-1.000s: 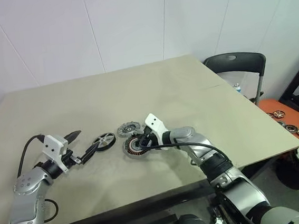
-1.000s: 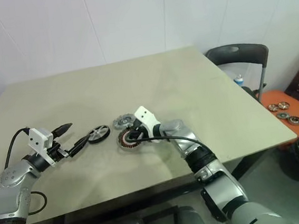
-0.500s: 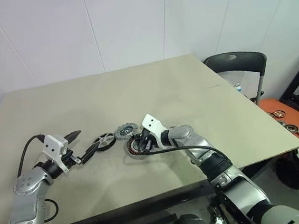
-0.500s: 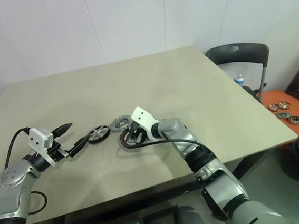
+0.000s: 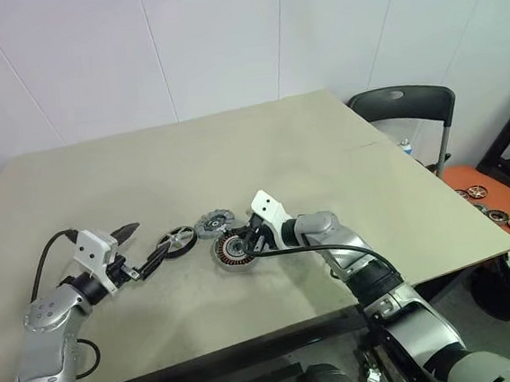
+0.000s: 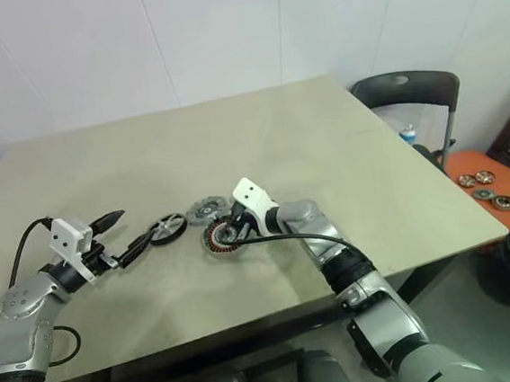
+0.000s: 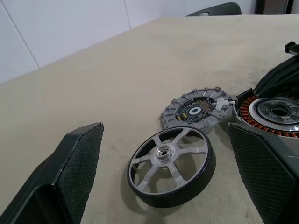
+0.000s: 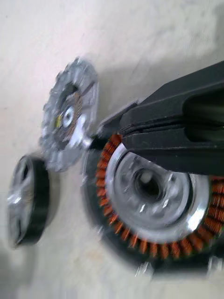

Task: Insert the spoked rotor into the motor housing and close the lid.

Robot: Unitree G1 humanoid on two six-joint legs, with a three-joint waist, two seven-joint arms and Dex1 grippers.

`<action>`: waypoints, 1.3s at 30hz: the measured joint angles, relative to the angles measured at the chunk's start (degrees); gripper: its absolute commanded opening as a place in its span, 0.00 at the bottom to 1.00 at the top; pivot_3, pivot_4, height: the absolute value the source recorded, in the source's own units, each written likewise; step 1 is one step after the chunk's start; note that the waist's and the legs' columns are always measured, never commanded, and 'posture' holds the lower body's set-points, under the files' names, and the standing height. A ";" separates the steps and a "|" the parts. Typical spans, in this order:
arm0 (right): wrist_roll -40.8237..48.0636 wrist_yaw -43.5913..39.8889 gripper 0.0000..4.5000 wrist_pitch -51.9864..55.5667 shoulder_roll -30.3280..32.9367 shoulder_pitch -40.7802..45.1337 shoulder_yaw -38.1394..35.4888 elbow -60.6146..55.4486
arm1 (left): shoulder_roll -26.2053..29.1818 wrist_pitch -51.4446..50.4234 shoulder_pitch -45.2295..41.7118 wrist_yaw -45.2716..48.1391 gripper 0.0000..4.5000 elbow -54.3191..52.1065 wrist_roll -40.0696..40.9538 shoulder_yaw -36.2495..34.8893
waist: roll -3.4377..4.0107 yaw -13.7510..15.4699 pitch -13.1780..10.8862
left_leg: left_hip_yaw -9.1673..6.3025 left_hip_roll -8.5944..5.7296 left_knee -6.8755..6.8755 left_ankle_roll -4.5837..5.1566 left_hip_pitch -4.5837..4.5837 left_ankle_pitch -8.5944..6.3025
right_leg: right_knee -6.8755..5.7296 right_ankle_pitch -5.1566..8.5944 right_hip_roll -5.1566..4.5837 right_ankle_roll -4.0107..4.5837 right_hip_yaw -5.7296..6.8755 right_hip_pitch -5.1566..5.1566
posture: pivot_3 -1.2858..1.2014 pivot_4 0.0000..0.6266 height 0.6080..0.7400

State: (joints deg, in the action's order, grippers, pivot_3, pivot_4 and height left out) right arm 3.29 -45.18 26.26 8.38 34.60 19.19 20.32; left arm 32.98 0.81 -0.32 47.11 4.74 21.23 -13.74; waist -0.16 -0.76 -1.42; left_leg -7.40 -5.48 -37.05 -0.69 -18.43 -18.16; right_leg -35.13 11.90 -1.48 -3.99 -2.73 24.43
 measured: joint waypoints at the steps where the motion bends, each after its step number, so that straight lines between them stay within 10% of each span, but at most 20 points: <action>1: 0.37 -1.08 0.01 0.58 0.05 -0.47 0.27 -1.27 | -0.04 0.00 -0.01 0.00 1.00 0.00 -0.04 0.08 | 0.00 0.00 0.00 | 0.00 0.00 0.00 0.00 0.00 0.00 | 0.01 0.00 0.00 0.00 0.00 0.00 | 0.52 0.00 1.00; 39: -3.55 -1.83 0.01 -2.30 1.41 0.02 3.19 -0.12 | -4.11 -4.30 3.88 0.10 1.00 -1.98 1.82 3.02 | -0.01 0.07 -0.02 | -0.04 0.00 0.00 -0.01 0.01 0.00 | 0.01 0.01 -0.01 0.00 0.05 -0.02 | 0.52 0.00 1.00</action>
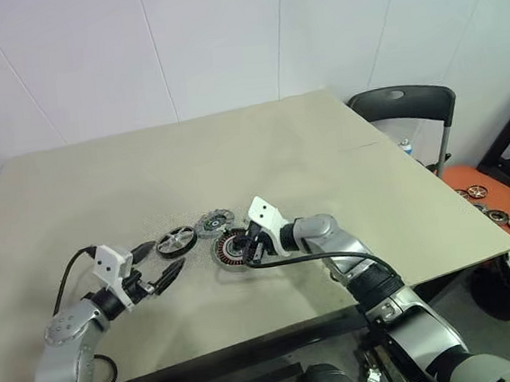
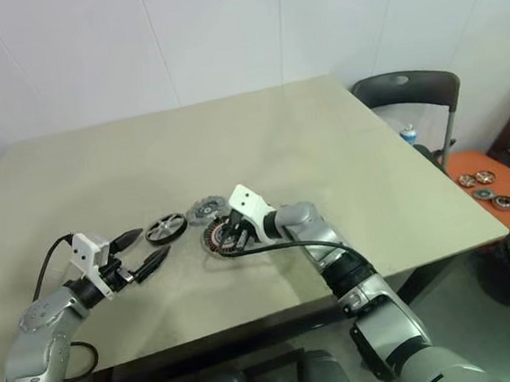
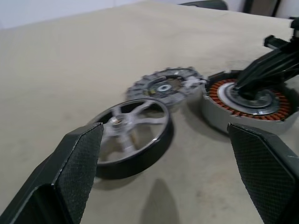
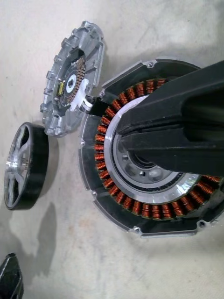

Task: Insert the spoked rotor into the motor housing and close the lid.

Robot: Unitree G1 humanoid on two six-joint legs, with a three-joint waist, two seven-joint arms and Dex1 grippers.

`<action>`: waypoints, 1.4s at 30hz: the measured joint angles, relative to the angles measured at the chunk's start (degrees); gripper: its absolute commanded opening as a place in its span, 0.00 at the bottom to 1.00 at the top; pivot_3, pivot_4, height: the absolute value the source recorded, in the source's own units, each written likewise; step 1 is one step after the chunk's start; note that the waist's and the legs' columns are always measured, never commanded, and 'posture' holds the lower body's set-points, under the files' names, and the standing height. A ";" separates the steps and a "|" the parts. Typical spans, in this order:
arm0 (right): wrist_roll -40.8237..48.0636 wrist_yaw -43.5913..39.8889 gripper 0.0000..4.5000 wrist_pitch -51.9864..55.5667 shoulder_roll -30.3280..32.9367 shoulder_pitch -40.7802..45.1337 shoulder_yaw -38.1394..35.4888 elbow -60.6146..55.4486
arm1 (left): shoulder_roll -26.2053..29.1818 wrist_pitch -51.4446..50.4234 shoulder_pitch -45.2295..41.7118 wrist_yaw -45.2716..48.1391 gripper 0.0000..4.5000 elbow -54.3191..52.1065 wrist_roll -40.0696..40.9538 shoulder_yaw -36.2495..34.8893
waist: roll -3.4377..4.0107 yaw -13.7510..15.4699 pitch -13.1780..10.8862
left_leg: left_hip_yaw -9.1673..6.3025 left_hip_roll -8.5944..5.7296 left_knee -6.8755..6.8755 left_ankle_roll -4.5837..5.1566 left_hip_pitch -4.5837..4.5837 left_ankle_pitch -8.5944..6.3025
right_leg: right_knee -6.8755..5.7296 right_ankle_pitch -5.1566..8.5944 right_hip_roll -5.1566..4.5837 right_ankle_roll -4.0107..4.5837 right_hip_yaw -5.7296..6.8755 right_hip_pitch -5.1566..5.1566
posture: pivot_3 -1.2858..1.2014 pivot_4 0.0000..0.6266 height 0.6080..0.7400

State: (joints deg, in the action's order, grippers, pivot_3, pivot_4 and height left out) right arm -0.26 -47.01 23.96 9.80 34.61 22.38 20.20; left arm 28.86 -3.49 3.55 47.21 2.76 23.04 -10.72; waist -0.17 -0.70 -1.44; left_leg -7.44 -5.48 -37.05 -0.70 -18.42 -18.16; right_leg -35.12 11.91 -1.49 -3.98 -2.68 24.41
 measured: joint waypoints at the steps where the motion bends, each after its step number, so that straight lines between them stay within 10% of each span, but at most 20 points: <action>1: -0.73 0.09 0.01 -0.23 0.16 0.27 0.54 0.00 | -0.07 0.00 -0.16 -0.02 1.00 -0.15 -0.03 0.35 | 0.00 0.00 0.00 | 0.00 0.00 0.00 0.00 0.04 0.00 | 0.00 0.00 0.00 0.00 0.00 -0.04 | 0.52 0.00 1.00; 21: -5.64 -5.20 0.01 0.62 6.84 1.50 6.94 -5.28 | 0.23 0.00 -1.53 -0.15 1.00 -0.70 -0.91 0.65 | 0.00 1.14 0.14 | -0.05 -0.06 -0.06 0.04 0.17 -0.02 | 0.08 0.14 -0.06 -0.21 0.11 -0.30 | 0.52 0.00 1.00; 42: -2.14 3.29 0.01 -0.63 -1.69 1.90 0.20 4.05 | 0.24 -0.08 -2.33 -0.72 1.00 -1.04 -1.37 1.66 | 0.17 0.10 -0.23 | -0.01 0.21 -0.06 -0.05 0.92 0.01 | 0.06 0.34 -0.02 -0.06 0.27 -1.14 | 0.52 0.00 1.00</action>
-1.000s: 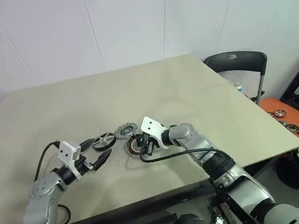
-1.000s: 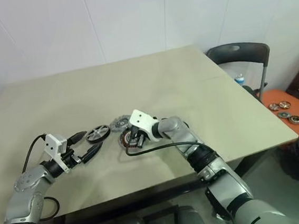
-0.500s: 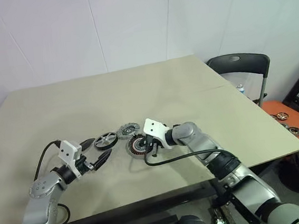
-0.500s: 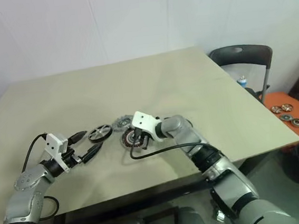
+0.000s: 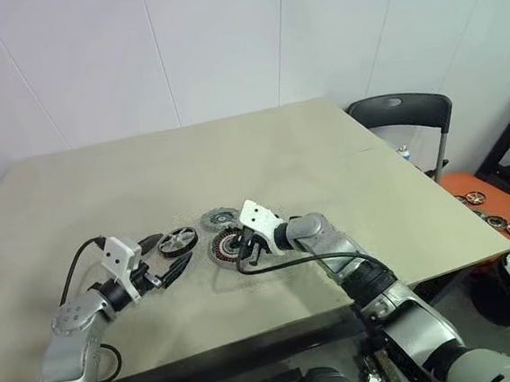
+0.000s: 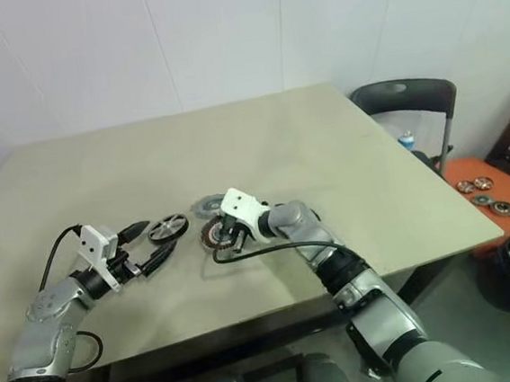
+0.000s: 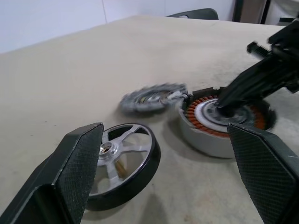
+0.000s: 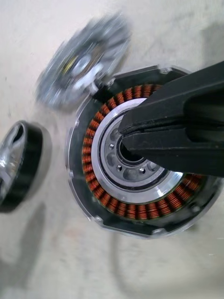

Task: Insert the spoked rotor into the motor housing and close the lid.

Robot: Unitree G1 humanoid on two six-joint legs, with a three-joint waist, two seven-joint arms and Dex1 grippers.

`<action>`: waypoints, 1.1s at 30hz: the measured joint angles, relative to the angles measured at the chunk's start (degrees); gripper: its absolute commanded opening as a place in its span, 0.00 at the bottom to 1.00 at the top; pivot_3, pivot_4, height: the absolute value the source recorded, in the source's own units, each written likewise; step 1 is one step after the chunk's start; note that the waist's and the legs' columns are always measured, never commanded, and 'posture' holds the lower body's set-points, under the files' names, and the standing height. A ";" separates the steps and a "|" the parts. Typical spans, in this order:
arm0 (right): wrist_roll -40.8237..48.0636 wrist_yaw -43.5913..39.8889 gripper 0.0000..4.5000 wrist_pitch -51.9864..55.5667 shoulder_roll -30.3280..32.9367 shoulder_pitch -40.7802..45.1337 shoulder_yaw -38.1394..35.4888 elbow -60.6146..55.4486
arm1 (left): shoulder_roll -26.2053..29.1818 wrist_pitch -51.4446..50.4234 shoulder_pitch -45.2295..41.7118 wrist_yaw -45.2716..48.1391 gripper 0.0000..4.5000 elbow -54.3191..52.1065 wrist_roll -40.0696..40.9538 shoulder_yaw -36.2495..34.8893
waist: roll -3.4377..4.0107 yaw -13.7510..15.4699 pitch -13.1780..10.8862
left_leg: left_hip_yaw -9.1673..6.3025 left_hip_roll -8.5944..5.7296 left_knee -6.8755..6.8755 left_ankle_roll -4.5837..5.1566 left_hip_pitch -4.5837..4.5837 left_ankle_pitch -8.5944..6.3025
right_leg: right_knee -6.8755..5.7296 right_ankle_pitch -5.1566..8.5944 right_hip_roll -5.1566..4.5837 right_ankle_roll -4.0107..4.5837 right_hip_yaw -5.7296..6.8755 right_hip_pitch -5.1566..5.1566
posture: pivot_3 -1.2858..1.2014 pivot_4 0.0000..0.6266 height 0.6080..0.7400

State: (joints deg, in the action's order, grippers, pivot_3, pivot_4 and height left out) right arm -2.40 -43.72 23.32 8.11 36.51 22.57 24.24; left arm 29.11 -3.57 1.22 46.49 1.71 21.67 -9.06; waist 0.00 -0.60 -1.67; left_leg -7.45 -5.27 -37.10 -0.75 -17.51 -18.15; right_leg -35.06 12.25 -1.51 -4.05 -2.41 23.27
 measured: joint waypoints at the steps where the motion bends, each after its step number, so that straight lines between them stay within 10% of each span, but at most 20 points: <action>1: 0.71 0.05 0.01 0.19 -0.29 0.01 -0.85 0.23 | 0.00 0.00 0.00 -0.02 1.00 0.00 0.00 0.04 | -0.03 0.03 -0.10 | 0.00 0.00 0.00 0.00 -0.04 0.00 | 0.01 0.00 0.00 -0.01 0.00 0.03 | 0.52 0.00 1.00; 12: 6.58 1.49 0.01 0.99 -2.46 0.43 -8.64 0.48 | 0.00 -0.08 -0.22 -0.18 1.00 0.01 0.01 0.58 | 0.02 -0.18 -0.21 | 0.02 -0.04 0.12 -0.02 -1.38 -0.02 | -0.01 -0.32 -0.04 0.04 -0.04 1.51 | 0.52 0.00 1.00; 33: 0.24 0.25 0.01 -2.55 -2.23 -0.76 0.84 -1.41 | 0.01 -0.08 -0.19 -0.38 1.00 -0.06 0.01 1.15 | 0.03 -0.14 -0.20 | 0.06 -0.04 0.08 0.00 -1.26 -0.03 | -0.04 -0.31 -0.04 0.04 -0.04 1.40 | 0.52 0.00 1.00</action>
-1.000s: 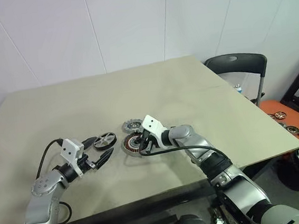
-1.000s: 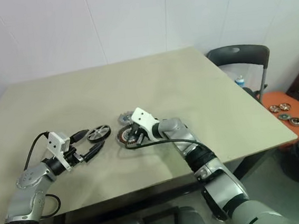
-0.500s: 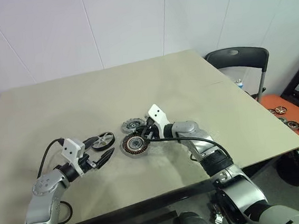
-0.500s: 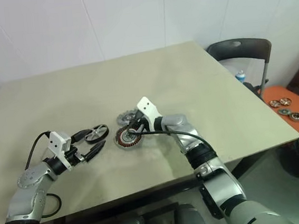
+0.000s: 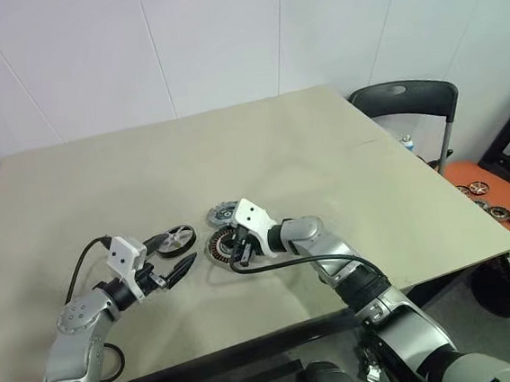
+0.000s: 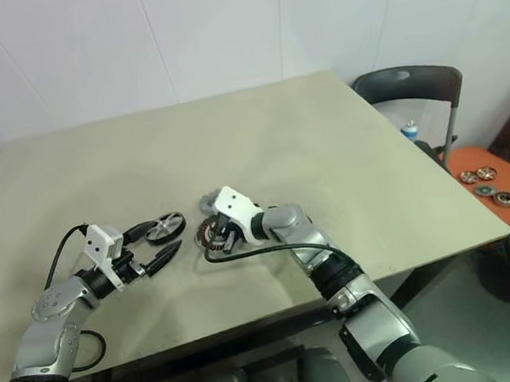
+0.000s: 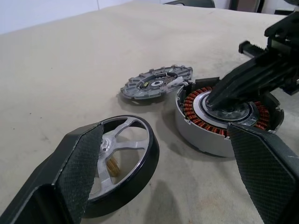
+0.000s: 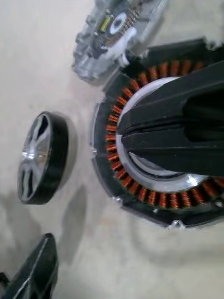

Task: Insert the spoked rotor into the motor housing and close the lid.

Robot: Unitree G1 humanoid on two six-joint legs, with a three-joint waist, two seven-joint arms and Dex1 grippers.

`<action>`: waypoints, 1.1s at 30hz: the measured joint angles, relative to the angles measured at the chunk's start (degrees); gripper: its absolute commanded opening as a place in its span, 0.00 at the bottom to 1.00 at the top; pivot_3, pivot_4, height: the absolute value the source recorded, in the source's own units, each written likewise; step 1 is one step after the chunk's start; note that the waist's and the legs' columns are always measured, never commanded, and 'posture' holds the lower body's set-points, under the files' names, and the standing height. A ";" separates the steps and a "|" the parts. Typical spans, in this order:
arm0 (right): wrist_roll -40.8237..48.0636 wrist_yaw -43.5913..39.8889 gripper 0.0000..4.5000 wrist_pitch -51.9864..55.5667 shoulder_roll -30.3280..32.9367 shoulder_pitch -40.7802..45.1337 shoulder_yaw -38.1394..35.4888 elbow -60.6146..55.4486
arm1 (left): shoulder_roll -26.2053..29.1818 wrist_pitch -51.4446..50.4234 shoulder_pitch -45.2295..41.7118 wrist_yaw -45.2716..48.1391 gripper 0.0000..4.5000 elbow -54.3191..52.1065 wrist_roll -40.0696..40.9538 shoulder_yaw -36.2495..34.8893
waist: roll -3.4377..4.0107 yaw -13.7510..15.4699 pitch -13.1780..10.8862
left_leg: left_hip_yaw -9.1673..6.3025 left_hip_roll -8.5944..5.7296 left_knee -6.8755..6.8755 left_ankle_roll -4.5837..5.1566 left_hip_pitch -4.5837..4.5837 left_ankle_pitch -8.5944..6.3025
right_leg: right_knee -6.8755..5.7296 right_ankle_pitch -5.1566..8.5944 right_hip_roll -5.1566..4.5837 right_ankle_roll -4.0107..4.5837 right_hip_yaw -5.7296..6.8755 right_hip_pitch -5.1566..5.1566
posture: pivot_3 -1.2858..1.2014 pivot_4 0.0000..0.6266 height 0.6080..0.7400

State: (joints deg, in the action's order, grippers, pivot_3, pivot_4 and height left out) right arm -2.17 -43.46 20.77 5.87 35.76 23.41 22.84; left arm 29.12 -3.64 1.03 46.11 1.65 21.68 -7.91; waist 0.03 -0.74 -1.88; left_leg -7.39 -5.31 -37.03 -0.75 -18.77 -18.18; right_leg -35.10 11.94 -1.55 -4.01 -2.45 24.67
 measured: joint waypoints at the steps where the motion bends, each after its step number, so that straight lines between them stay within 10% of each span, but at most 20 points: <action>1: -0.11 0.07 0.01 0.00 0.11 0.01 0.03 0.00 | 0.00 0.00 0.00 0.00 1.00 -0.01 0.00 0.00 | 0.00 -0.01 0.00 | 0.00 0.00 0.00 0.00 0.07 0.00 | 0.00 0.00 0.00 0.00 0.00 -0.07 | 0.52 0.00 1.00; 12: 11.60 -1.13 0.01 1.76 -5.47 -0.94 -9.77 -3.95 | 0.03 0.00 -0.09 -0.01 1.00 -0.01 -0.05 0.32 | 0.03 -0.10 -0.04 | 0.00 0.01 0.02 0.00 0.20 0.00 | 0.00 0.00 0.02 -0.01 -0.01 -0.17 | 0.52 0.00 1.00; 33: 5.90 1.39 0.01 0.75 -4.37 -0.68 -6.08 -0.62 | -0.09 0.02 -0.37 -0.08 1.00 0.12 -1.08 0.44 | 0.03 -0.14 -0.01 | 0.05 0.01 0.03 0.01 0.25 0.00 | -0.02 0.00 0.02 -0.01 -0.04 -0.19 | 0.52 0.00 1.00</action>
State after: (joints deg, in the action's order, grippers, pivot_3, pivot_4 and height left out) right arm 3.73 -42.07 21.52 1.50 35.08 17.34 22.21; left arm 29.03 -3.63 0.66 46.03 1.77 20.60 -7.47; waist 0.06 -0.87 -1.88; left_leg -7.35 -5.30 -37.00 -0.75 -18.52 -18.19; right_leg -35.12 11.94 -1.53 -4.01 -2.49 24.48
